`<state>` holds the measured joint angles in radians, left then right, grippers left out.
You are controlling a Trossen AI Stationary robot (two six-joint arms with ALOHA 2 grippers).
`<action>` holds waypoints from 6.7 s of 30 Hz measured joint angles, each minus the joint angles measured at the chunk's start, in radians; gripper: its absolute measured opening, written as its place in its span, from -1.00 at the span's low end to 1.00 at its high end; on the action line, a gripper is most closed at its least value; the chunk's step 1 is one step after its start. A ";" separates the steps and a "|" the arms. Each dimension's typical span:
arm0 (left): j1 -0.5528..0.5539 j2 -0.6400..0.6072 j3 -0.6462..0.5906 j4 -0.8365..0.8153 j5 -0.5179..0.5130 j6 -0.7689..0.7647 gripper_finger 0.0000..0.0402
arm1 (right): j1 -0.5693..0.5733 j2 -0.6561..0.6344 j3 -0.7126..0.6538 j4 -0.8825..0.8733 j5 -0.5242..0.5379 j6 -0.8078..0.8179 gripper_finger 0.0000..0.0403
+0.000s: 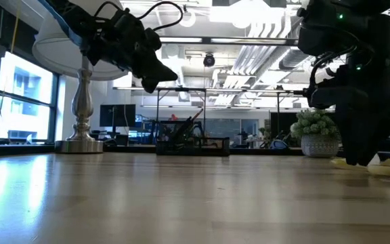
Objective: Pick and place office supplies into organizer
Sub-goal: Put the yellow scissors into the black desk organizer
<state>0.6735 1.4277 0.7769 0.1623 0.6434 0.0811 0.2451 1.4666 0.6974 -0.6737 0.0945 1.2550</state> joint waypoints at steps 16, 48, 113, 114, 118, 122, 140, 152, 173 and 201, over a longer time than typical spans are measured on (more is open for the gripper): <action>0.000 0.000 0.000 0.000 0.000 -0.002 -1.00 | 0.000 0.048 0.031 -0.016 0.012 0.001 -0.25; 0.000 0.000 0.000 -0.009 0.000 0.010 -1.00 | -0.004 0.100 0.276 -0.158 0.171 -0.161 -0.74; -0.005 0.001 0.000 -0.036 0.017 0.069 -1.00 | 0.301 0.282 0.328 -0.240 -0.124 -0.897 0.02; -0.011 0.001 0.000 -0.035 0.014 0.070 -1.00 | 0.301 0.282 0.332 -0.247 -0.123 -0.898 0.01; -0.043 0.001 0.000 -0.029 -0.037 0.073 -1.00 | 0.301 0.282 0.374 -0.298 -0.095 -0.926 0.00; -0.073 0.001 0.000 -0.022 -0.068 0.103 -1.00 | 0.301 0.280 0.401 -0.326 -0.042 -0.984 0.00; -0.078 0.001 0.000 -0.008 -0.069 0.098 -1.00 | 0.308 0.370 0.400 -0.328 -0.044 -1.103 -0.01; -0.078 0.001 0.000 -0.007 -0.069 0.097 -1.00 | 0.317 0.392 0.401 -0.282 -0.020 -1.067 -0.22; -0.078 0.001 0.000 -0.007 -0.068 0.097 -1.00 | 0.311 0.399 0.547 -0.226 0.194 -0.930 -0.63; -0.078 -0.298 0.000 -0.225 -0.052 0.126 -1.00 | 0.239 0.395 0.857 -0.311 0.640 -0.783 -0.61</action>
<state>0.5953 1.1294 0.7765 -0.0626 0.5911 0.2070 0.4838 1.8616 1.5541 -0.9844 0.7347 0.4721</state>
